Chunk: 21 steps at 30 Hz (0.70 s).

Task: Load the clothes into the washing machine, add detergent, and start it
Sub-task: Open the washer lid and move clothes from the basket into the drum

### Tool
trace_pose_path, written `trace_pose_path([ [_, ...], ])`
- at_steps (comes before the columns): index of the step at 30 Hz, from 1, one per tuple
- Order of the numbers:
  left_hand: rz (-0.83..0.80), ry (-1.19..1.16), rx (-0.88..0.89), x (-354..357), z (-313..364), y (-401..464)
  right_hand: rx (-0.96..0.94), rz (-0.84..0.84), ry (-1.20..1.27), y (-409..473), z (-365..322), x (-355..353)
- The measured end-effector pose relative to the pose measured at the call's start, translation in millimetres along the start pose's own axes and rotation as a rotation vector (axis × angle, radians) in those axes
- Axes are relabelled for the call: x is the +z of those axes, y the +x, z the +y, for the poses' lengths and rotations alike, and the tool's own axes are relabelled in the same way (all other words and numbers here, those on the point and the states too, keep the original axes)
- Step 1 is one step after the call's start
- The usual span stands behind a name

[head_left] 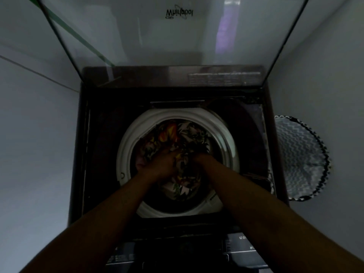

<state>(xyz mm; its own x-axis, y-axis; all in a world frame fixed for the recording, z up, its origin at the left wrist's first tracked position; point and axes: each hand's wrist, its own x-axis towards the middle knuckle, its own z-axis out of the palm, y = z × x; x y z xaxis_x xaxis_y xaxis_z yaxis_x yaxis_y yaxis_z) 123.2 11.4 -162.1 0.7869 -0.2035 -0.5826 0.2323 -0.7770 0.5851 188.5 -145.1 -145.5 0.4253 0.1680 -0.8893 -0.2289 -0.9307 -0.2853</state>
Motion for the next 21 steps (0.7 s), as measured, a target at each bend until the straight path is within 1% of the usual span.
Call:
trace_pose_path([
  [1, 0.059, -0.013, -0.003, -4, 4, 0, -0.036, -0.005, -0.041, -1, -5, -7],
  [3, 0.166, -0.021, -0.011, -16, 15, 2, -0.033, -0.031, -0.190, -1, -14, -14],
  [5, 0.243, -0.040, 0.002, -25, 29, 0, -0.045, 0.003, -0.281, -7, -19, -18],
  [6, 0.278, -0.055, 0.022, -28, 35, -1, -0.066, 0.045, -0.265, -9, -20, -19],
  [10, 0.371, -0.128, -0.002, -36, 62, -6, -0.159, 0.230, -0.152, -27, -12, -17],
  [13, 0.433, -0.211, 0.023, -33, 78, -9, -0.234, 0.342, -0.021, -48, -7, -22],
  [15, 0.470, -0.256, 0.039, -30, 94, -12, -0.282, 0.483, 0.072, -69, -1, -33],
  [17, 0.515, -0.314, 0.054, -30, 112, -12, -0.307, 0.641, 0.114, -97, 3, -49],
  [21, 0.569, -0.298, 0.170, -26, 160, -1, -0.206, 1.020, 0.169, -129, 26, -84],
])
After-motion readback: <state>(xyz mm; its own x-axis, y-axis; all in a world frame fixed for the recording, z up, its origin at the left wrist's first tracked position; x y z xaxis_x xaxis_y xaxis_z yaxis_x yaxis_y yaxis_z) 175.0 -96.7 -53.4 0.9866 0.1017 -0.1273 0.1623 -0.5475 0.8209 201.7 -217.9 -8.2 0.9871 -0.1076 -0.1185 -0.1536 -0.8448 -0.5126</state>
